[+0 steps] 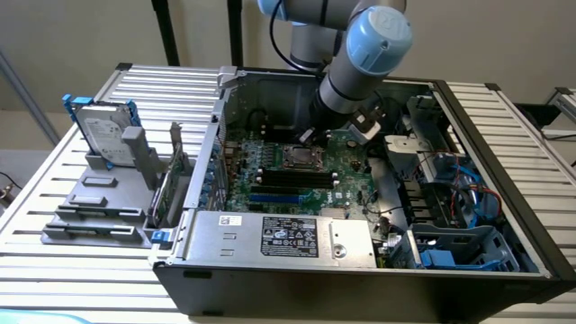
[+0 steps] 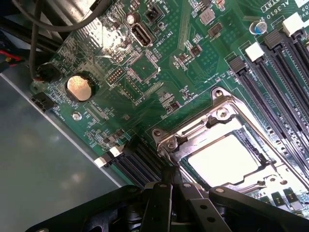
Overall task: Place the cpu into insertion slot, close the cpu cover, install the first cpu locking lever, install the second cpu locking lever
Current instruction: 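Install the first cpu locking lever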
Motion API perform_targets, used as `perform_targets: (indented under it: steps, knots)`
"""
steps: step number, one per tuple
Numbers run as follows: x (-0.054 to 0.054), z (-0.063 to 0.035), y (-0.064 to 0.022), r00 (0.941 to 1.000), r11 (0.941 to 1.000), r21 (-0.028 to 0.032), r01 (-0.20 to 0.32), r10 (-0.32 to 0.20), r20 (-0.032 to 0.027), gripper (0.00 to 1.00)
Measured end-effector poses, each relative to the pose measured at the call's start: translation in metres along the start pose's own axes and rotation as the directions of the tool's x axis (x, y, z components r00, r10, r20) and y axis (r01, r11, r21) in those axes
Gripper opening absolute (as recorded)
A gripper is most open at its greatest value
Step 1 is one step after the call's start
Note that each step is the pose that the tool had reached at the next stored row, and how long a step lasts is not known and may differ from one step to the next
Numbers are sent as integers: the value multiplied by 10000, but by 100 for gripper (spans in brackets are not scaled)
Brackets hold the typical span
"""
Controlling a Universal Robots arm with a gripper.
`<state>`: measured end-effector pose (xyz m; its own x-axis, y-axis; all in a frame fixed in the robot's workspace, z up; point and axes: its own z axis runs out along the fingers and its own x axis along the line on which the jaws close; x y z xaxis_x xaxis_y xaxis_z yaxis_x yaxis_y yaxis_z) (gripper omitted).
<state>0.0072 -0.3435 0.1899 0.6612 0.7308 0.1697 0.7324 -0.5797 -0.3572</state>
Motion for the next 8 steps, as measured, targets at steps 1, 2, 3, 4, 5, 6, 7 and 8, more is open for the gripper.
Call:
perform_targets:
  steps: [1,2,3,4,5,6,7,8]
  knots:
    - [0,-2,4,10000,10000,9,21,-21,2,11]
    - [0,-4,8,10000,10000,13,42,-42,6,11]
    - [0,-4,11,10000,10000,26,64,-64,6,11]
    - [0,-5,15,10000,10000,35,86,-86,8,11]
    - [1,-7,19,9999,9999,43,107,-107,11,11]
    - [1,-7,22,9999,9999,51,129,-129,14,11]
    - [2,-8,25,9999,9999,60,151,-151,17,11]
    - [3,-9,26,9999,9998,68,171,-171,19,11]
